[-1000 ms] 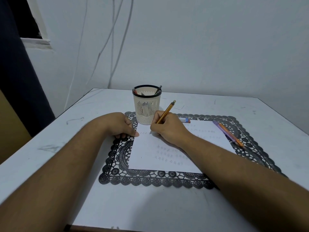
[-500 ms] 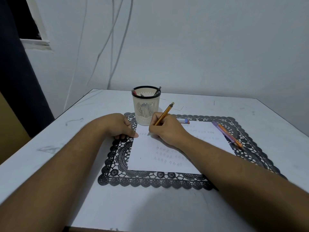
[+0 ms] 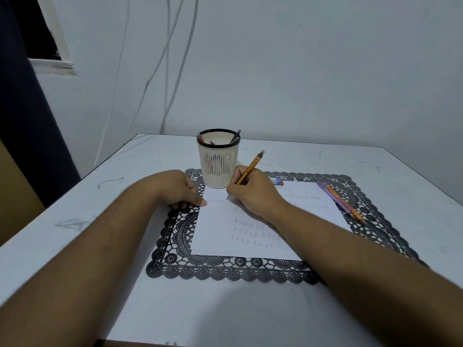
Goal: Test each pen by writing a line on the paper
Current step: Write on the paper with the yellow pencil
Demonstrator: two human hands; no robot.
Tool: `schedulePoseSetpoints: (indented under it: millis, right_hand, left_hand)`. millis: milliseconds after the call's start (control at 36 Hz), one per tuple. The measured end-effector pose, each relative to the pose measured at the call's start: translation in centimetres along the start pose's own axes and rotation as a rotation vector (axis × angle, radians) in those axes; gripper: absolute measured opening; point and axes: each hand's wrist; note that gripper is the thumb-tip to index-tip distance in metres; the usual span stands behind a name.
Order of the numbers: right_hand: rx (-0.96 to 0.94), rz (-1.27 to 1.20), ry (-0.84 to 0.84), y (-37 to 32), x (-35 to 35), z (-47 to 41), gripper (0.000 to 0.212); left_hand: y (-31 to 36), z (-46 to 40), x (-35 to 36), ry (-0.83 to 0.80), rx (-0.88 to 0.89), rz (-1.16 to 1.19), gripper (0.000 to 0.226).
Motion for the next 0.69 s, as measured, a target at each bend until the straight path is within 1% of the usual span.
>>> schedulePoseSetpoints:
  millis: [56, 222, 361, 528, 611, 694]
  right_hand:
    - [0.008, 0.01, 0.008, 0.03, 0.03, -0.02, 0.009]
    - [0.024, -0.058, -0.026, 0.04, -0.02, 0.26, 0.012]
    - [0.023, -0.046, -0.038, -0.1, 0.04, 0.32, 0.006]
    - [-0.008, 0.006, 0.019, 0.02, -0.04, 0.16, 0.008]
    - [0.005, -0.032, -0.028, -0.02, 0.06, 0.31, 0.007]
    - [0.034, -0.086, -0.056, 0.08, -0.04, 0.2, 0.007]
  left_hand:
    - [0.0, 0.0, 0.01, 0.001, 0.001, -0.007, 0.034]
    - [0.08, 0.04, 0.08, -0.005, 0.008, -0.02, 0.03]
    - [0.06, 0.12, 0.0, 0.003, 0.004, -0.021, 0.032]
    - [0.07, 0.09, 0.08, -0.001, 0.002, -0.022, 0.031]
    - [0.09, 0.17, 0.0, 0.006, -0.009, -0.018, 0.035]
    - [0.13, 0.17, 0.05, -0.001, -0.014, -0.021, 0.032]
Point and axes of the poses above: each hand's wrist, its own z-axis away from the middle knuckle, its own x-axis out of the palm, y = z × x, and after that the axes turned 7 degrees about y, right-handed
